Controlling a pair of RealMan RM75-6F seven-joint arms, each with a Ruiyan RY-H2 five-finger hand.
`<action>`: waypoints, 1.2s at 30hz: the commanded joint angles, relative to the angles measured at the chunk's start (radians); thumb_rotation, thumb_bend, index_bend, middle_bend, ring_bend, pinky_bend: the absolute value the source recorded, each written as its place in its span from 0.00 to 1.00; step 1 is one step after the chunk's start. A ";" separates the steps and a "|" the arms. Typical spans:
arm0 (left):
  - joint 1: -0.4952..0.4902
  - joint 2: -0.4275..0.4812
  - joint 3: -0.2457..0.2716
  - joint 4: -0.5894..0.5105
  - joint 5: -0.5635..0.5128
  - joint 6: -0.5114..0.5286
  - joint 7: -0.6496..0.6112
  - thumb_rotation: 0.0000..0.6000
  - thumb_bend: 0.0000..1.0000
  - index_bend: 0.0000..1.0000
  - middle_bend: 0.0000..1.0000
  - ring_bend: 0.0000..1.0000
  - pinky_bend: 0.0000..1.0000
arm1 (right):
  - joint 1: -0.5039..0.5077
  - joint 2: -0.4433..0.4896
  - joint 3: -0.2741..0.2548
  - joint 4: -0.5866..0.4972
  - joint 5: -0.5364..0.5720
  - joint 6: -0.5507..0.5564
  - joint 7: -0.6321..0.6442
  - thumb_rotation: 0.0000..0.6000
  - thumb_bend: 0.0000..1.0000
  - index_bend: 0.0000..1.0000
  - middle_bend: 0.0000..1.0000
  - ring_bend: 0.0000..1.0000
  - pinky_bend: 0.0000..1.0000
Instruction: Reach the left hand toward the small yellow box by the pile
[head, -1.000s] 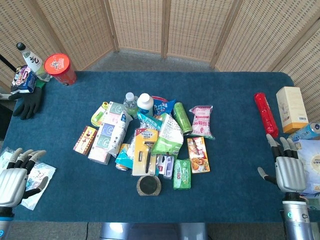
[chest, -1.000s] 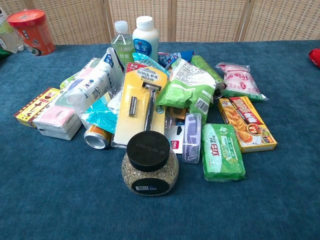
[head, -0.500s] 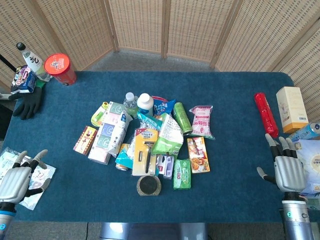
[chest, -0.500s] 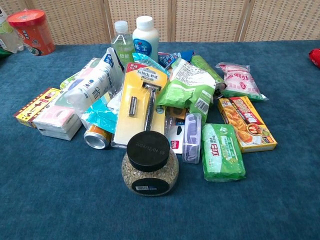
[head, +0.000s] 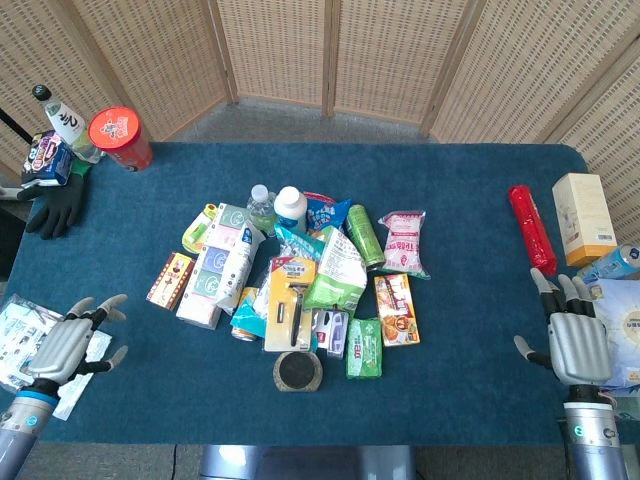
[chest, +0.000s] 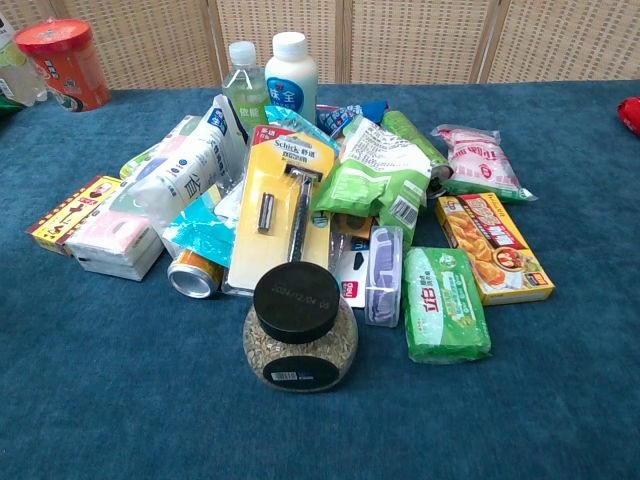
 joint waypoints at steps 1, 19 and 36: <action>-0.030 -0.020 -0.007 0.022 -0.004 -0.040 -0.037 0.88 0.40 0.14 0.34 0.34 0.13 | -0.004 0.005 0.000 -0.005 0.002 0.004 -0.002 1.00 0.23 0.00 0.20 0.06 0.07; -0.136 -0.113 -0.013 0.119 0.007 -0.192 -0.280 0.88 0.40 0.13 0.31 0.34 0.28 | -0.034 0.036 -0.006 -0.035 0.003 0.035 0.001 1.00 0.23 0.00 0.20 0.06 0.07; -0.144 -0.202 -0.044 0.301 -0.038 -0.136 -0.256 0.88 0.40 0.06 0.29 0.18 0.10 | -0.039 0.044 -0.020 -0.063 -0.001 0.017 0.013 1.00 0.23 0.00 0.20 0.06 0.07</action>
